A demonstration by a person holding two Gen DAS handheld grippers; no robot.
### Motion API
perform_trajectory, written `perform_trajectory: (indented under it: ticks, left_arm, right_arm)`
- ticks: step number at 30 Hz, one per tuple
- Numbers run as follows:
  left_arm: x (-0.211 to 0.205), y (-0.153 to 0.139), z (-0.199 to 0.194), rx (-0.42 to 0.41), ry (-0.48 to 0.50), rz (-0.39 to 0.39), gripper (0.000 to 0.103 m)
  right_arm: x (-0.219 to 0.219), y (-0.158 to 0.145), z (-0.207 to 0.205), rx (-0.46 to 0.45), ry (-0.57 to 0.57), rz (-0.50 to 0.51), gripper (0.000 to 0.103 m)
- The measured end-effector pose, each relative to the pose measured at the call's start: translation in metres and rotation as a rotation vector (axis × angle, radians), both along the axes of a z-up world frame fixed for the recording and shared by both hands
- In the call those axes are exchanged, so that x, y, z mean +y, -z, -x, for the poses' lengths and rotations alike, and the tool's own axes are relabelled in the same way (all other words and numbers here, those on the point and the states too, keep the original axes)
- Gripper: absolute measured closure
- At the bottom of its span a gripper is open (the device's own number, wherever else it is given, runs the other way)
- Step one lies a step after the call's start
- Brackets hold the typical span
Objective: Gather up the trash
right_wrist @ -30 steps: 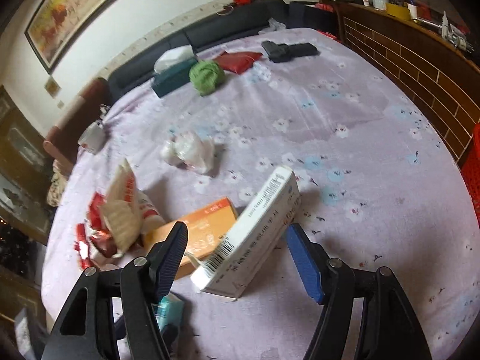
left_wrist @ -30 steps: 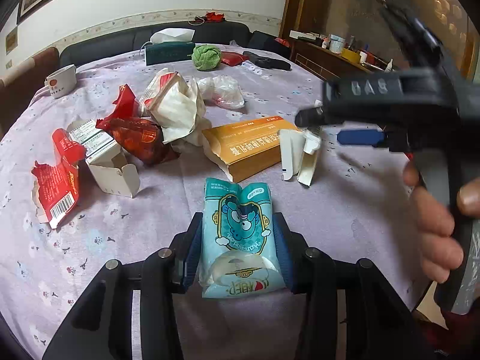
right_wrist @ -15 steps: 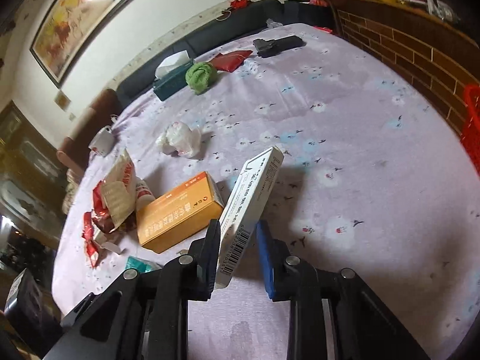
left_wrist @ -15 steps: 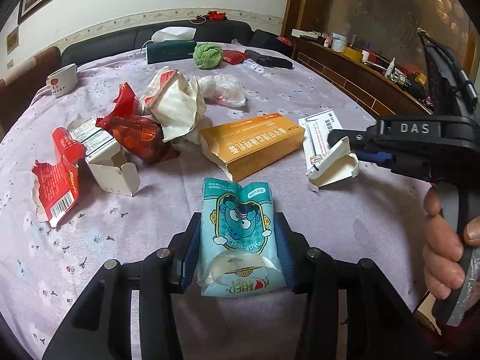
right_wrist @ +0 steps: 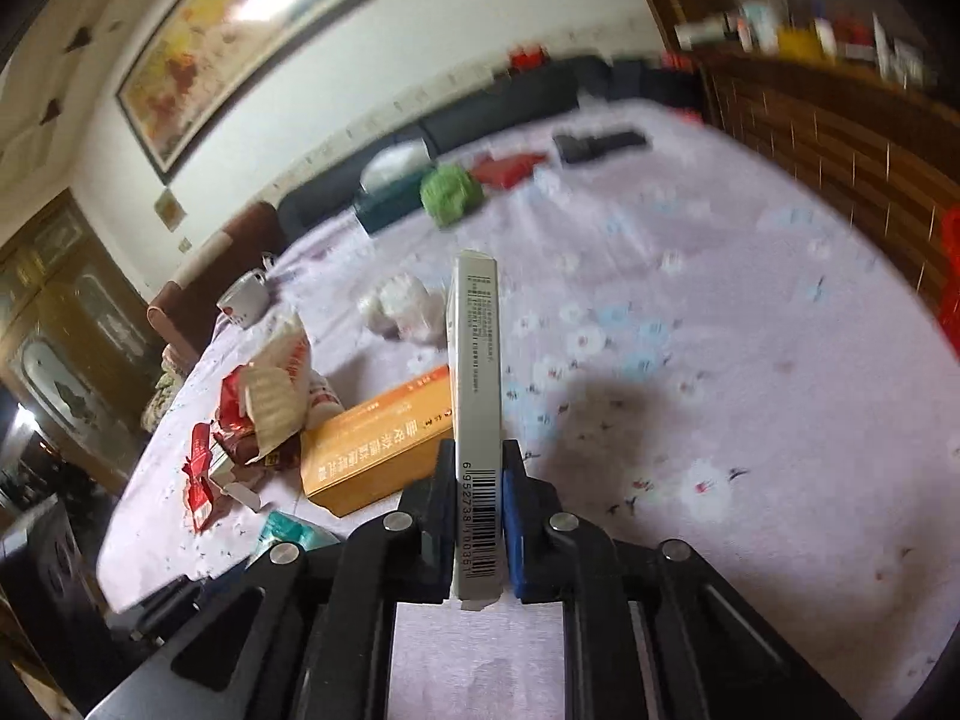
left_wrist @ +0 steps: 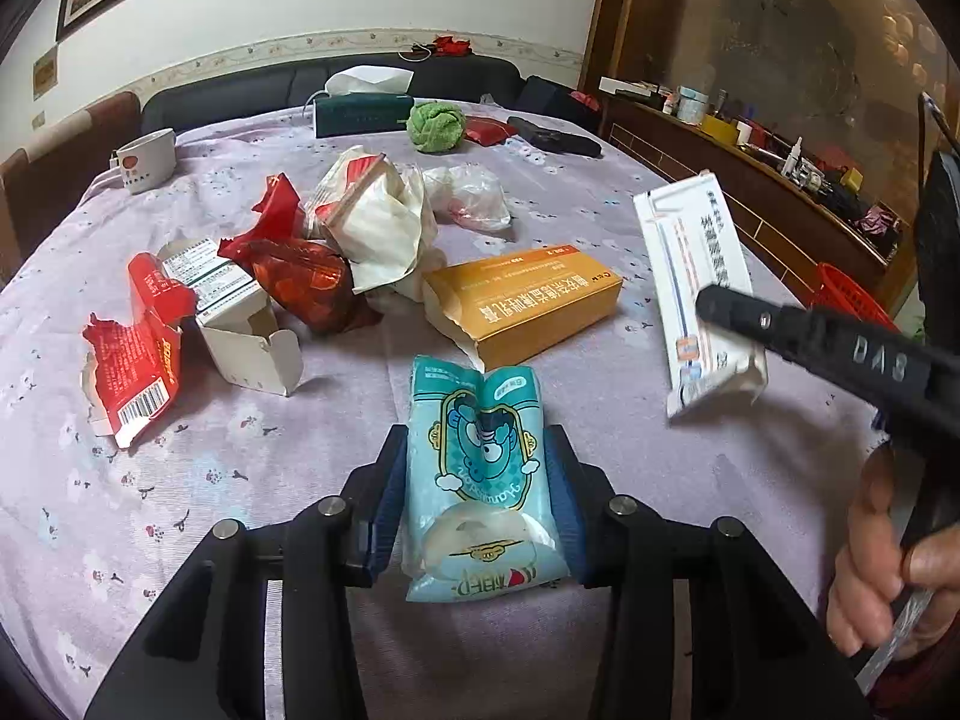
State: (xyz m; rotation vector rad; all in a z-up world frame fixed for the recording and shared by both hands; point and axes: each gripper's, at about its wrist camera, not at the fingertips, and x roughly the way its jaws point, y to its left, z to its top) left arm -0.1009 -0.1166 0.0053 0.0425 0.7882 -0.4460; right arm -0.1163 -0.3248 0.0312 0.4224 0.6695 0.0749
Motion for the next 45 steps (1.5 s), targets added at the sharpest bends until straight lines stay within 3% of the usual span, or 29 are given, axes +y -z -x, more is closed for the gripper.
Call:
perform_trajectory:
  ticks: [9, 22, 45]
  left_arm:
    - [0.0, 0.0, 0.0, -0.001, -0.004, -0.005, 0.061]
    - [0.0, 0.001, 0.0, -0.001, -0.006, -0.006, 0.061]
    - [0.002, 0.0, 0.002, -0.004, -0.005, 0.007, 0.061]
  right_arm:
    - [0.015, 0.004, 0.016, -0.069, -0.019, 0.082, 0.089]
    - [0.018, 0.003, 0.021, -0.106, -0.035, 0.097, 0.089]
    - [0.023, 0.003, 0.018, -0.101, -0.034, 0.12, 0.09]
